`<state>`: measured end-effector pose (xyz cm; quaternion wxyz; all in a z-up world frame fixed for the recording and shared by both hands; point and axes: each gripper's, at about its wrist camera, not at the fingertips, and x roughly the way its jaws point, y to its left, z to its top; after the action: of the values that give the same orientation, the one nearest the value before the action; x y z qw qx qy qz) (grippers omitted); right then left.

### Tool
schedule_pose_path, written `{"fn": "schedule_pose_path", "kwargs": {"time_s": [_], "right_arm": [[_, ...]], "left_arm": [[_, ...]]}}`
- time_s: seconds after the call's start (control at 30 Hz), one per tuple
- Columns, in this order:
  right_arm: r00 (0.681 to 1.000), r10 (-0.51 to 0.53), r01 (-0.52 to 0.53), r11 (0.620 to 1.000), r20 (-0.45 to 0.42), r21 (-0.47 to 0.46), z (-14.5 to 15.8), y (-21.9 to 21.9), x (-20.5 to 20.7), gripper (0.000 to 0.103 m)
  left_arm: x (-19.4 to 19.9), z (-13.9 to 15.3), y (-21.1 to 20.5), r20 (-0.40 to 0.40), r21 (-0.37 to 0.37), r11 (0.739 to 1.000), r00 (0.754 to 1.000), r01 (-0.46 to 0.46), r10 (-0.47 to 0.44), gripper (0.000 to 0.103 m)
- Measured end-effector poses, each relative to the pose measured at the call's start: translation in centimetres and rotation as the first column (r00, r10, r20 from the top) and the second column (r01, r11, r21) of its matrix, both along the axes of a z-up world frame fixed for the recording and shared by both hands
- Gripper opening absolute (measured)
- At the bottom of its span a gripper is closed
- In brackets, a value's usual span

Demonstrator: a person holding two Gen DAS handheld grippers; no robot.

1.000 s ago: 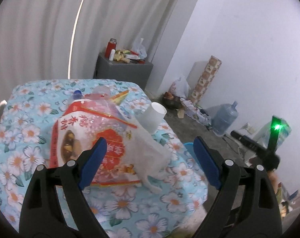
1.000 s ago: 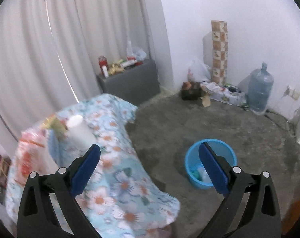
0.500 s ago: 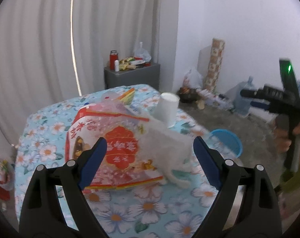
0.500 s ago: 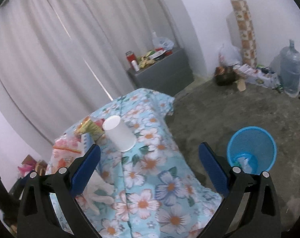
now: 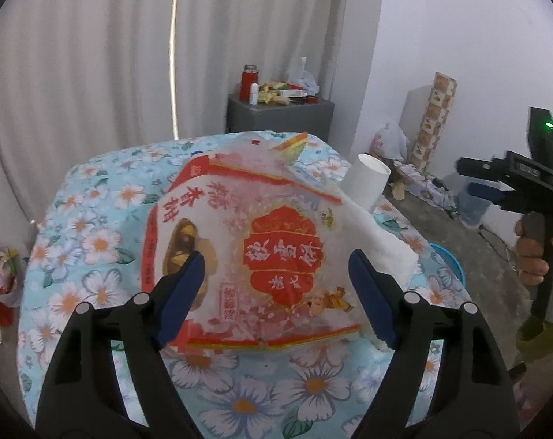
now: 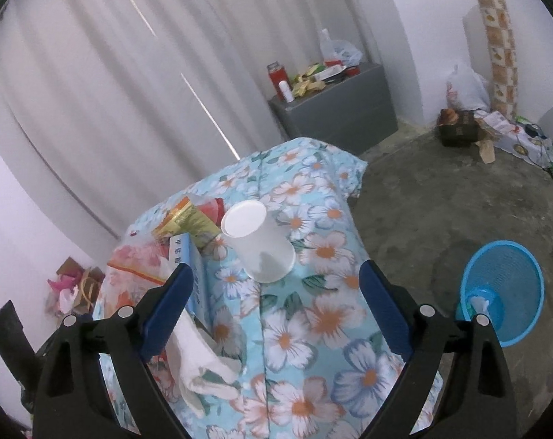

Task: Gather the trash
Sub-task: 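Grasp the red-printed snack bag with the left gripper while the right grasps the white cup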

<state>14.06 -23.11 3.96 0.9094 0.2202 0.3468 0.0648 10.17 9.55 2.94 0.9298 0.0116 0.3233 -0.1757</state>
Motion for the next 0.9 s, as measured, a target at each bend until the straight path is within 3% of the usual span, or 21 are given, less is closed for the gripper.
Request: {"fn": "schedule_pose_path", "kwargs": {"time_s": [0.13, 0.33, 0.53, 0.63, 0.73, 0.9], "right_arm": [[0.999, 0.034, -0.033, 0.999, -0.013, 0.018, -0.3, 0.7, 2.5, 0.09], [0.996, 0.081, -0.08, 0.996, -0.029, 0.034, -0.6, 2.2, 5.9, 0.09], [0.991, 0.127, -0.125, 0.991, -0.045, 0.049, -1.4, 3.7, 9.0, 0.09], [0.989, 0.139, -0.136, 0.989, -0.054, 0.055, -1.8, 4.0, 9.8, 0.09], [0.988, 0.138, -0.136, 0.99, -0.066, 0.04, -2.3, 4.2, 10.2, 0.09], [0.986, 0.138, -0.136, 0.99, -0.099, 0.024, -3.0, 4.5, 10.7, 0.073]], "left_arm": [[1.4, -1.1, -0.7, -0.008, 0.059, 0.998, 1.0, -0.021, 0.021, 0.076], [2.3, -2.1, 0.0, -0.028, 0.031, 0.999, 0.999, -0.038, 0.039, 0.076], [1.7, -2.4, -1.4, 0.011, 0.128, 0.991, 1.0, -0.03, 0.029, 0.073], [1.5, -2.7, -2.0, 0.029, 0.2, 0.979, 0.999, -0.042, 0.037, 0.059], [1.3, -2.7, -2.2, 0.033, 0.217, 0.976, 0.999, -0.033, 0.026, 0.043], [1.5, -2.9, -1.6, 0.003, 0.184, 0.983, 1.0, -0.022, 0.022, 0.011]]}}
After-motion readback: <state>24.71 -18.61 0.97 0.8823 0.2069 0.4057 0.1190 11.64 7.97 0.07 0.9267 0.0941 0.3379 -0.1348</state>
